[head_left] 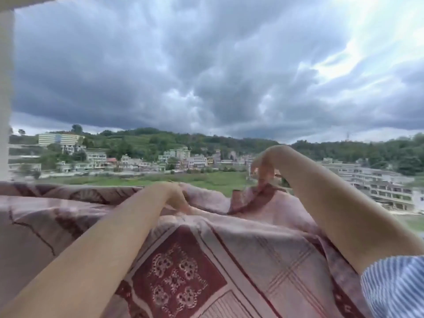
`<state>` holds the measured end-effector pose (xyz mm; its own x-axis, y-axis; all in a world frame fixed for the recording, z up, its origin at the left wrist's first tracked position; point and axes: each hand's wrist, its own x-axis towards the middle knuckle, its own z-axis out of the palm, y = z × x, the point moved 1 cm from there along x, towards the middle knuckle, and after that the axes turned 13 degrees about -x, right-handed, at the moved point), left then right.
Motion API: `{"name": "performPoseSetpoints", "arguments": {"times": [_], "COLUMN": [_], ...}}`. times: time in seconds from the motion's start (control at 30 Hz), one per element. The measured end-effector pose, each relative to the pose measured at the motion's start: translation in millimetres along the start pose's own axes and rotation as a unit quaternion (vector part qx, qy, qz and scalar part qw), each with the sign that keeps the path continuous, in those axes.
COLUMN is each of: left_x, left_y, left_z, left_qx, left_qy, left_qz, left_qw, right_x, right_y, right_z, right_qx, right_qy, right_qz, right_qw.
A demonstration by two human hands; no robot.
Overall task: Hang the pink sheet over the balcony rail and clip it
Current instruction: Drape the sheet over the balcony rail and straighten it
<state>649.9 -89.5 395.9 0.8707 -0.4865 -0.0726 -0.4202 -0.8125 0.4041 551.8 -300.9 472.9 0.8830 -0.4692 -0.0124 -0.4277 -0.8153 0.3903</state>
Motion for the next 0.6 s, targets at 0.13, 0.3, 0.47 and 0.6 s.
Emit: {"name": "performPoseSetpoints", "arguments": {"times": [0.13,0.3,0.47,0.6], "left_x": [-10.4,-83.3,-136.1,-140.5], "left_y": [-4.0,2.6,-24.3,-36.6], "left_z": [1.3,7.5,60.3,85.1], "left_qx": [0.146,-0.117,-0.011,0.047], "left_qy": [-0.021,0.132,0.124,0.304], "left_qz": [0.033,0.344,0.459,0.476], "left_qw": [0.988,0.922,0.88,0.824], "right_x": [-9.5,-70.8,-163.7,-224.6], "right_y": [-18.3,-36.6,-58.2,-76.1], "right_z": [11.0,-6.9,36.4,121.1], "right_qx": [-0.031,0.09,0.075,0.123], "right_qy": [-0.039,0.089,0.245,0.389], "right_qz": [-0.056,-0.131,-0.127,0.009], "right_qw": [0.997,0.983,0.958,0.913]}}
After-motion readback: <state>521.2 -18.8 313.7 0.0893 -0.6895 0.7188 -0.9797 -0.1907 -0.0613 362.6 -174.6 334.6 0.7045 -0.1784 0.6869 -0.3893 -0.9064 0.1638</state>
